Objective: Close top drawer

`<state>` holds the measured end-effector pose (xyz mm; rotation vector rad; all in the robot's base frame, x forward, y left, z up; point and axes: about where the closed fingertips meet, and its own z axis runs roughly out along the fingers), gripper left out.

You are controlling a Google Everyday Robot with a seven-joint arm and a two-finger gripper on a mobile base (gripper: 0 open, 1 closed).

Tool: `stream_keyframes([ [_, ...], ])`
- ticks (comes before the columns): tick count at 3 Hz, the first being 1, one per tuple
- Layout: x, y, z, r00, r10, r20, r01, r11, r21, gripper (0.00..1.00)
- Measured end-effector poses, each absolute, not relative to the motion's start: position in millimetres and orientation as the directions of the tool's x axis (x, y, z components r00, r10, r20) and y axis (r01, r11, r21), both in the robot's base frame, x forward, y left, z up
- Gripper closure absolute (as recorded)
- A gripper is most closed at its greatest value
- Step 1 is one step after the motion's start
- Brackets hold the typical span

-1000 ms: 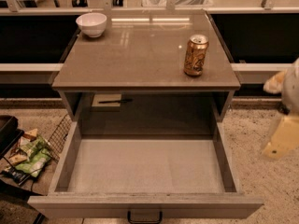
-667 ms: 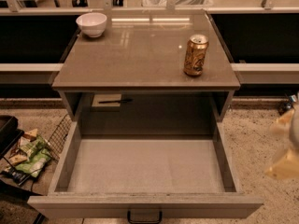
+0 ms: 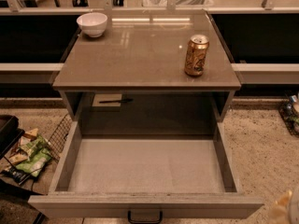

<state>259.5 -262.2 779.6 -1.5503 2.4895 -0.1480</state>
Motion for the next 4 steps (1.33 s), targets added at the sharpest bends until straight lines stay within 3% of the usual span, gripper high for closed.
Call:
stream_keyframes([
  [1,228.7,-265.8,742.7,-0.446,-0.891,-0.088,-0.883,0.454,-0.119,1.0],
  [2,228.7,-265.8,742.7,-0.446,-0.891,-0.088,-0.883,0.454,-0.119,1.0],
  [4,222.1,-222.2,629.5,-0.423,-0.874,-0.241,-0.902,0.432,0.014,1.0],
])
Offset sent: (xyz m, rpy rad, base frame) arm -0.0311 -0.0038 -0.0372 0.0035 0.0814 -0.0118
